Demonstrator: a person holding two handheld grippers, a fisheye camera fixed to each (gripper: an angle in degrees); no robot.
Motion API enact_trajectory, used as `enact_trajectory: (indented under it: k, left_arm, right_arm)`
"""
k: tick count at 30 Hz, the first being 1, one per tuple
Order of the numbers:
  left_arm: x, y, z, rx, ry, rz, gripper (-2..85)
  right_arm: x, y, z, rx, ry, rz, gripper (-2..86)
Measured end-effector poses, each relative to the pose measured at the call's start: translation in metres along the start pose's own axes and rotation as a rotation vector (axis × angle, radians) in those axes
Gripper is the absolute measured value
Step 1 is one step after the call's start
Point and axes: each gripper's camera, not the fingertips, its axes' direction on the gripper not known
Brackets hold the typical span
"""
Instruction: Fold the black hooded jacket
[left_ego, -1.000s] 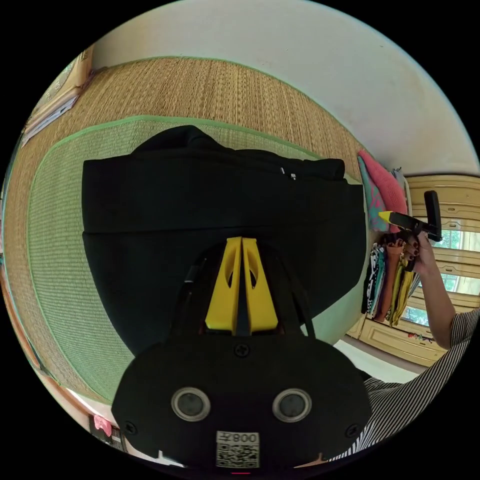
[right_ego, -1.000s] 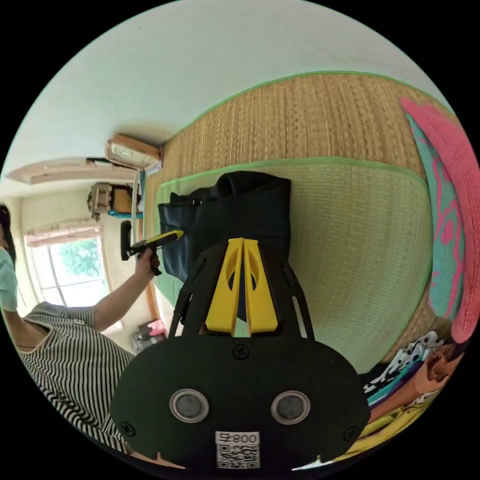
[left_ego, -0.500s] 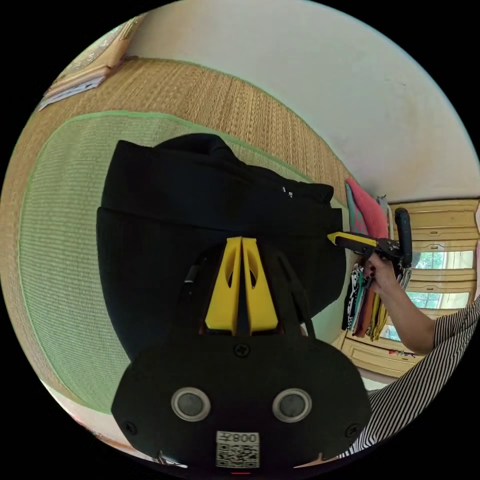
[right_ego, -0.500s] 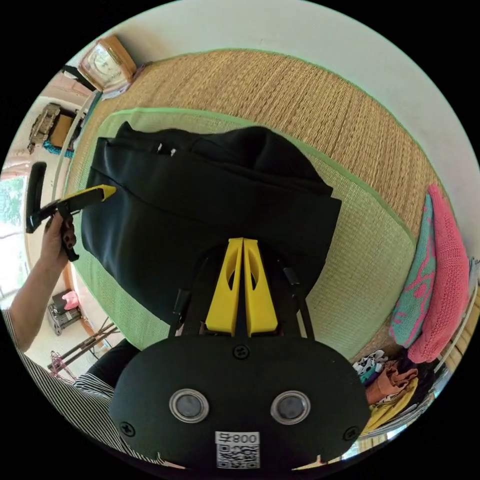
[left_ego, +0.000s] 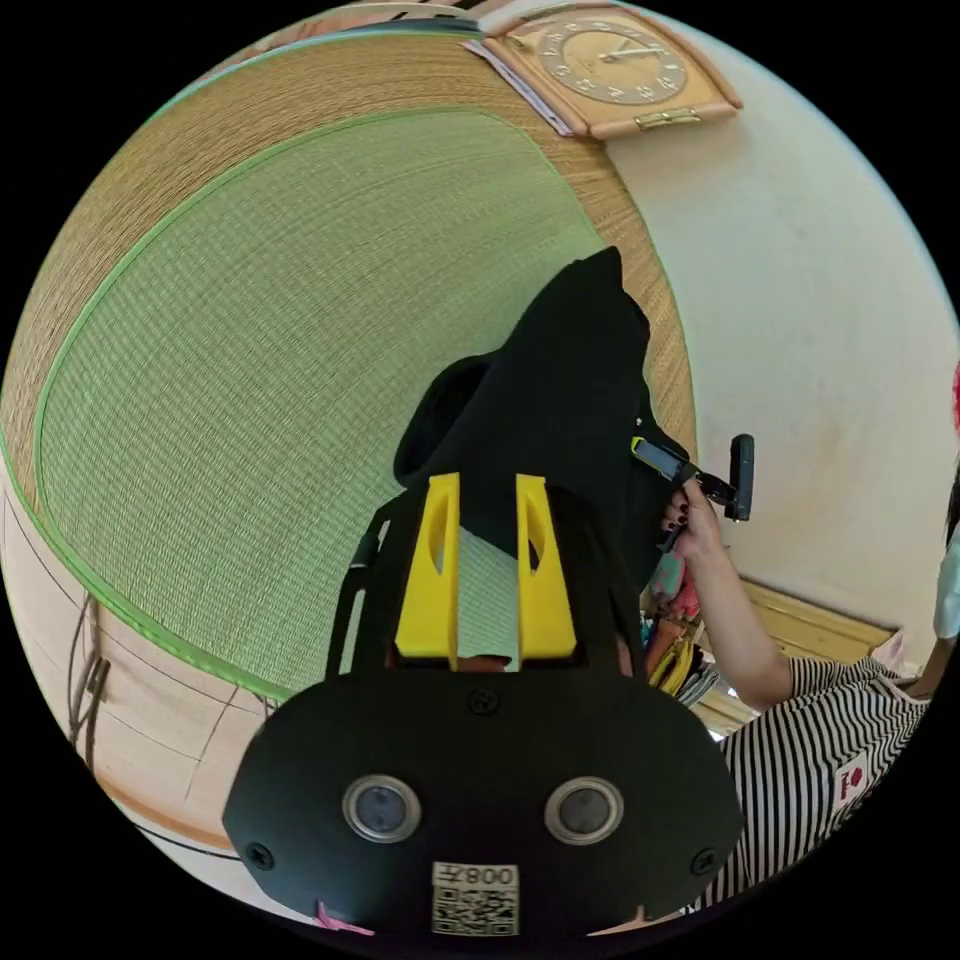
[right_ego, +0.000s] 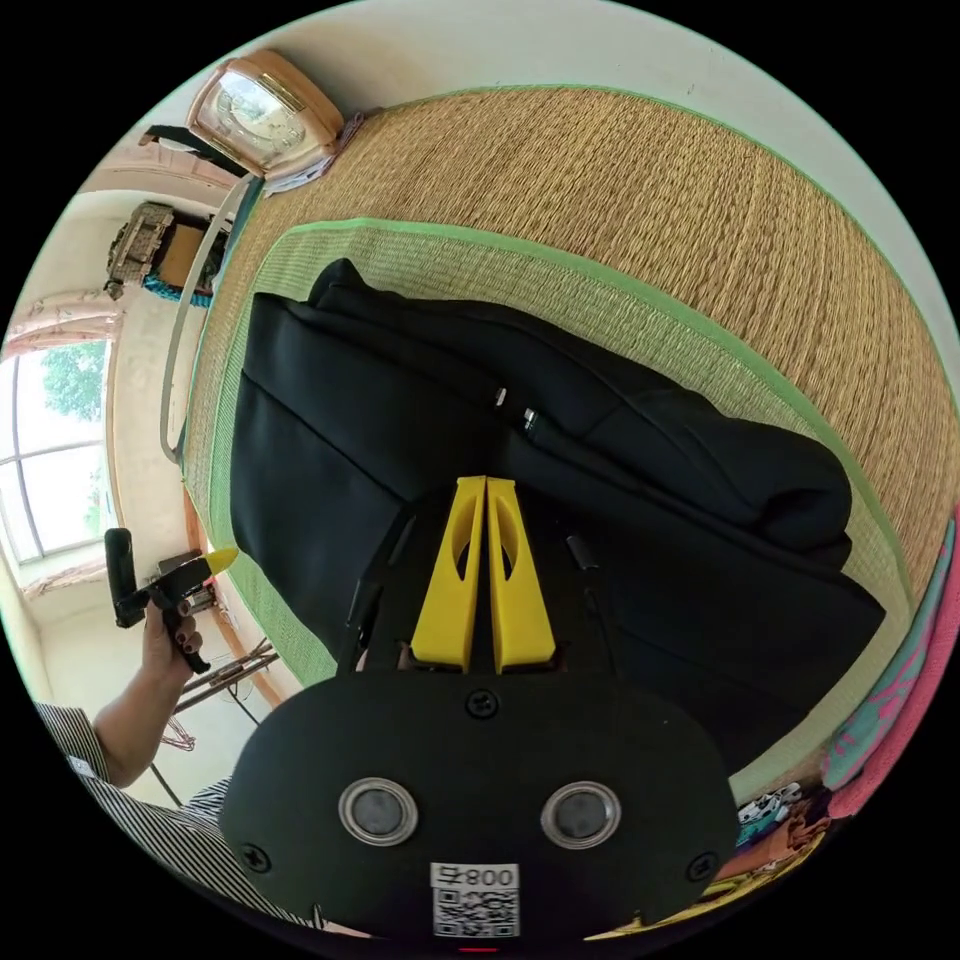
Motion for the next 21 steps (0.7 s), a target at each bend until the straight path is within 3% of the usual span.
enact_trajectory:
  k: [7,12,16,21]
  left_arm:
    - [-0.06,0.028,0.023,0.033,0.281,-0.229,13.7]
    - [-0.072,0.038,0.043,0.057,0.421,-0.266,10.2]
    - [-0.053,0.057,0.038,0.085,0.421,-0.204,5.1]
    - [0.008,0.077,0.023,0.063,0.334,0.046,3.8]
  right_arm:
    - [-0.026,0.009,-0.033,0.158,-0.055,0.004,0.0]
    - [-0.043,0.009,0.005,0.032,-0.105,0.005,-0.1]
    - [-0.031,-0.002,0.038,-0.043,-0.195,0.082,-0.2]
    - [-0.039,-0.003,0.023,-0.037,-0.174,0.045,1.2]
